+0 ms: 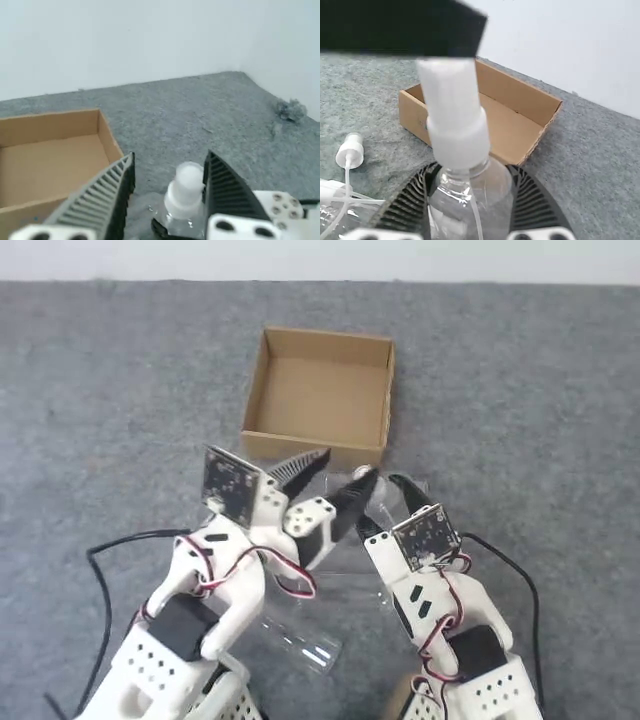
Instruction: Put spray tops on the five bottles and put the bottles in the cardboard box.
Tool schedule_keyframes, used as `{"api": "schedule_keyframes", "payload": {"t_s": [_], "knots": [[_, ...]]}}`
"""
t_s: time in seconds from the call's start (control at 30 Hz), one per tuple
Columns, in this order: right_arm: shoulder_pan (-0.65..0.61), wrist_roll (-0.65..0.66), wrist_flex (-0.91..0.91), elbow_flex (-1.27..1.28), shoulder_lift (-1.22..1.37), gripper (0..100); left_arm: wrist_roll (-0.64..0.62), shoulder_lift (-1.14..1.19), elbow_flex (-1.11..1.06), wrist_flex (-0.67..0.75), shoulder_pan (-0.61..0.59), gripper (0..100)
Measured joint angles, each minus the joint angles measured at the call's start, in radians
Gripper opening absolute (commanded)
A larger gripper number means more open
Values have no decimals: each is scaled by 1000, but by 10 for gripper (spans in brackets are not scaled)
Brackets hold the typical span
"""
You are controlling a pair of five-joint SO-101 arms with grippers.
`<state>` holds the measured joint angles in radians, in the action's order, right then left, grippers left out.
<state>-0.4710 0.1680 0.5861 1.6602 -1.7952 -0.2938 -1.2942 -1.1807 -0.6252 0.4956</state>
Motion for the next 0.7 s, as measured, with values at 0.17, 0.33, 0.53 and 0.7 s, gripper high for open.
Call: {"api": "schedule_keyframes", "payload": {"t_s": [0.17, 0.33, 0.53, 0.7], "knots": [[0, 0, 0, 0, 0, 7, -25, 0, 0, 0, -38, 207], [0, 0, 0, 0, 0, 7, -25, 0, 0, 0, -38, 207], [-2, 0, 0, 0, 0, 7, -25, 0, -14, 0, -38, 206], [5, 0, 0, 0, 2, 7, -31, -11, -75, 63, -41, 206]]}}
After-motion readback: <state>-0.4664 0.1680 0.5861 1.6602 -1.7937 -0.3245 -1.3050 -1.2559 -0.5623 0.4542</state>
